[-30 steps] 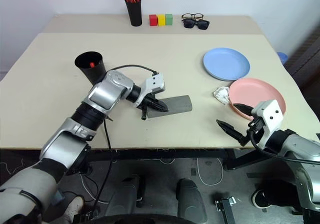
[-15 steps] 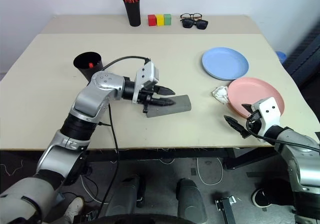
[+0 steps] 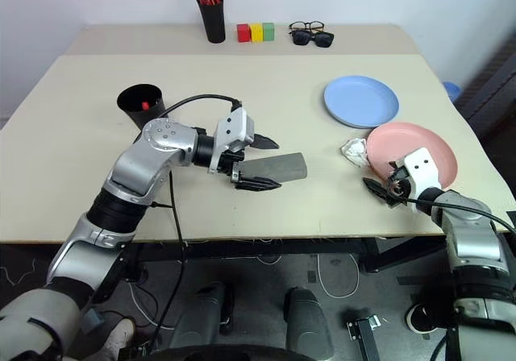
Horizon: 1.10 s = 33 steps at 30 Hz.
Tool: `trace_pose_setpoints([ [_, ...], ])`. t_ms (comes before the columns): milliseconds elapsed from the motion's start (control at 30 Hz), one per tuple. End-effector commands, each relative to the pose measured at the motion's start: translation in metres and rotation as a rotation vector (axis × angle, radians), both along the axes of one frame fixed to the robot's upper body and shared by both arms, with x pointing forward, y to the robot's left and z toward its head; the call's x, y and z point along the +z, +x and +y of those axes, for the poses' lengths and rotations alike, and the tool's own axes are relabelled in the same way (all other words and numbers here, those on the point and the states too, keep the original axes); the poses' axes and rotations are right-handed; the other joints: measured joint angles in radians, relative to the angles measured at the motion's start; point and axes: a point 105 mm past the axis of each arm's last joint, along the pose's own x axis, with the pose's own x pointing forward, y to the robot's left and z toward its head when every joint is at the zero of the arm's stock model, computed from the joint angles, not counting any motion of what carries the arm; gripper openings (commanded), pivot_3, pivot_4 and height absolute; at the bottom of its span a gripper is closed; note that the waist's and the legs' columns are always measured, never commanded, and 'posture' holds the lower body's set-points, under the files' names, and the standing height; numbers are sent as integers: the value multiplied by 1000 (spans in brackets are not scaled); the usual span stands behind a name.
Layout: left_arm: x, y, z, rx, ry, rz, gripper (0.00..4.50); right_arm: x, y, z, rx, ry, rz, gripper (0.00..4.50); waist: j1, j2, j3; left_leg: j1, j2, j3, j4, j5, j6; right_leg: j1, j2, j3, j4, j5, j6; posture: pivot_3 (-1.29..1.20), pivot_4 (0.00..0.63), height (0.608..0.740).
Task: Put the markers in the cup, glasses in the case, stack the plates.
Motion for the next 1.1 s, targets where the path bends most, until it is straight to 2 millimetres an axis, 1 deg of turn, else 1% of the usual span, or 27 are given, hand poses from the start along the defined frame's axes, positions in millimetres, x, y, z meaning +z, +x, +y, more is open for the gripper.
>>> trace_pose_setpoints([
  [33, 8, 0, 0, 9, -12, -52, 4500, 1, 4, -7, -25, -28, -5, 1787, 0, 0, 0, 0, 0, 0, 0, 0, 0, 0, 0, 0, 0, 0, 0, 0, 150, 740],
  [100, 8, 0, 1, 17, -14, -51, 4500, 1, 6, -8, -26, -51, -11, 757, 1, 0, 0, 0, 0, 0, 0, 0, 0, 0, 0, 0, 0, 0, 0, 0, 150, 740],
  [133, 8, 1, 2, 21, -14, -51, 4500, 2, 6, -9, -29, -57, -16, 331, 0, 0, 0, 0, 0, 0, 0, 0, 0, 1, 0, 0, 0, 0, 0, 0, 150, 740],
  [200, 8, 1, 3, 28, -16, -53, 4500, 4, 7, -11, -38, -69, -31, 331, -1, 0, 0, 1, 0, 0, 1, 0, 0, 1, 0, 0, 0, 0, 0, 0, 150, 740],
  [333, 9, 2, 2, 43, -31, -51, 4500, 17, 10, -17, -56, -123, -73, 331, 1, 0, 0, 1, 0, 0, 0, 0, 0, 1, 0, 0, 0, 0, 0, 0, 150, 740],
  [400, 9, 3, 2, 55, -39, -50, 4500, 26, 12, -19, -56, -167, -105, 331, 1, 0, 0, 0, 0, 0, 0, 0, 0, 1, 0, 0, 0, 0, 0, 0, 150, 740],
  [433, 9, 4, 2, 65, -47, -51, 4500, 35, 15, -18, -56, -191, -132, 331, 1, 0, 0, 0, 0, 0, 0, 0, 0, 1, 0, 0, 0, 0, 0, 0, 150, 740],
  [467, 9, 5, 2, 77, -54, -49, 4500, 45, 20, -15, -48, -200, -164, 331, 0, 0, 0, 0, 0, 0, 0, 0, 0, 1, 0, 0, 0, 0, 0, 0, 150, 740],
  [533, 10, 7, 3, 93, -60, -50, 4500, 57, 27, -10, -38, -207, -203, 331, -6, 0, 0, 0, 0, 0, 0, 0, 0, 0, 0, 1, 0, 0, 0, 0, 150, 740],
  [667, 11, 13, 10, 149, -72, -53, 4500, 84, 52, 14, 33, -214, -286, 331, -26, 0, 0, 1, 0, 0, 0, 0, 0, 0, 0, 1, 1, 0, 0, 0, 150, 740],
  [900, 9, 14, 21, 227, -72, -61, 4500, 97, 87, 43, 109, -244, -327, 331, -21, 1, 0, 1, 0, 0, -3, 0, 0, -1, 1, 1, 1, 1, 3, 0, 150, 740],
  [1000, 9, 12, 24, 259, -84, -56, 4500, 101, 97, 54, 127, -248, -337, 331, -18, 1, 1, 0, 0, 0, -3, 0, 0, -2, 1, 2, 0, 2, 4, 0, 150, 740],
  [1100, 9, 12, 29, 303, -89, -55, 4500, 102, 107, 69, 147, -260, -343, 331, -18, 1, 1, 0, 0, 1, -3, 0, 0, -1, 1, 2, 0, 2, 4, 0, 150, 740],
])
